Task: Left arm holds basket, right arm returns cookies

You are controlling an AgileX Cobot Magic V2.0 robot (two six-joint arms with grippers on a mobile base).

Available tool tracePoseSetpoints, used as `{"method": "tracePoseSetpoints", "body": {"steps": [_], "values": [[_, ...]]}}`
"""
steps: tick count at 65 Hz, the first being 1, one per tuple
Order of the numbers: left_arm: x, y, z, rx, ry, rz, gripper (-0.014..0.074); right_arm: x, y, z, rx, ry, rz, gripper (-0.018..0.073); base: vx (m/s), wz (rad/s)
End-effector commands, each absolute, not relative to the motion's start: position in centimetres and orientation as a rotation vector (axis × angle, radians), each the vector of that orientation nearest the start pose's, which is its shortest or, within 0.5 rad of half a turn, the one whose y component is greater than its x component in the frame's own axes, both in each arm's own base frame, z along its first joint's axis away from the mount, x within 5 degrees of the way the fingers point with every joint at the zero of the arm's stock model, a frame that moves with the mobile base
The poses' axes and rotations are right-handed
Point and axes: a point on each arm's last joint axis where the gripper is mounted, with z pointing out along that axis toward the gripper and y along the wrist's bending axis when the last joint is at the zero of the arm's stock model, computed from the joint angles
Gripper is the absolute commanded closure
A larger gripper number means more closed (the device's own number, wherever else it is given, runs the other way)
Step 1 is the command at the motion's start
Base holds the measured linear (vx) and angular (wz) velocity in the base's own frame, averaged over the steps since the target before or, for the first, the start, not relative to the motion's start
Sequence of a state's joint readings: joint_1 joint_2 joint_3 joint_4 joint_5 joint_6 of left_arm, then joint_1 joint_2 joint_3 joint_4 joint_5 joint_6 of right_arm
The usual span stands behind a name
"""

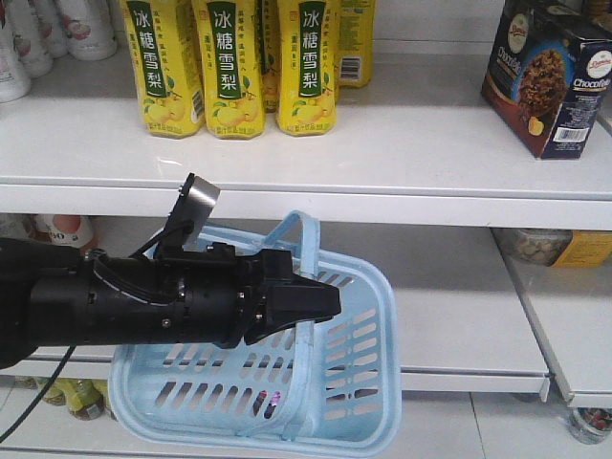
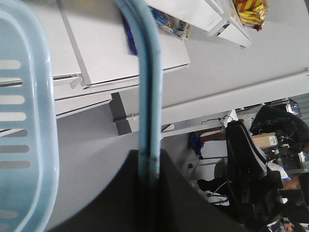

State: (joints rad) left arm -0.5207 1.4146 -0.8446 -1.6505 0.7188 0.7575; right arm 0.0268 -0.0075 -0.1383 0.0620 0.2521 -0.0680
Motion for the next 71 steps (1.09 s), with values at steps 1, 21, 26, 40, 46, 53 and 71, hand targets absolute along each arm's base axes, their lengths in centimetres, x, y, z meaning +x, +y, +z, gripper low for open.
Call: {"method": "tracePoseSetpoints", "body": {"steps": [1, 21, 26, 40, 46, 53, 71], "values": [[22.2, -19.5, 30.7, 0.069, 2.156, -1.625, 0.0599, 4.6, 0.2, 25.1, -0.035, 1.509, 0.013, 0.0572, 0.0, 0.0], [22.2, -19.5, 30.7, 0.069, 2.156, -1.625, 0.0599, 4.6, 0.2, 25.1, -0.034, 1.509, 0.014, 0.057, 0.0, 0.0], [22.2, -19.5, 30.7, 0.069, 2.156, -1.625, 0.0599, 4.6, 0.2, 25.1, -0.034, 1.508, 0.014, 0.057, 0.0, 0.0], [22.2, -19.5, 30.7, 0.069, 2.156, -1.625, 0.0599, 4.6, 0.2, 25.1, -0.034, 1.51, 0.014, 0.057, 0.0, 0.0], [22.1, -19.5, 30.8, 0.075, 2.156, -1.626, 0.0599, 4.6, 0.2, 25.1, -0.034, 1.51, 0.014, 0.057, 0.0, 0.0], [21.0, -19.4, 31.4, 0.194, 2.147, -1.659, 0.0599, 4.6, 0.2, 25.1, -0.034, 1.51, 0.014, 0.057, 0.0, 0.0], [15.7, -15.8, 32.0, 0.311, 2.09, -1.492, 0.0599, 4.6, 0.2, 25.1, -0.035, 1.51, 0.015, 0.057, 0.0, 0.0]]}}
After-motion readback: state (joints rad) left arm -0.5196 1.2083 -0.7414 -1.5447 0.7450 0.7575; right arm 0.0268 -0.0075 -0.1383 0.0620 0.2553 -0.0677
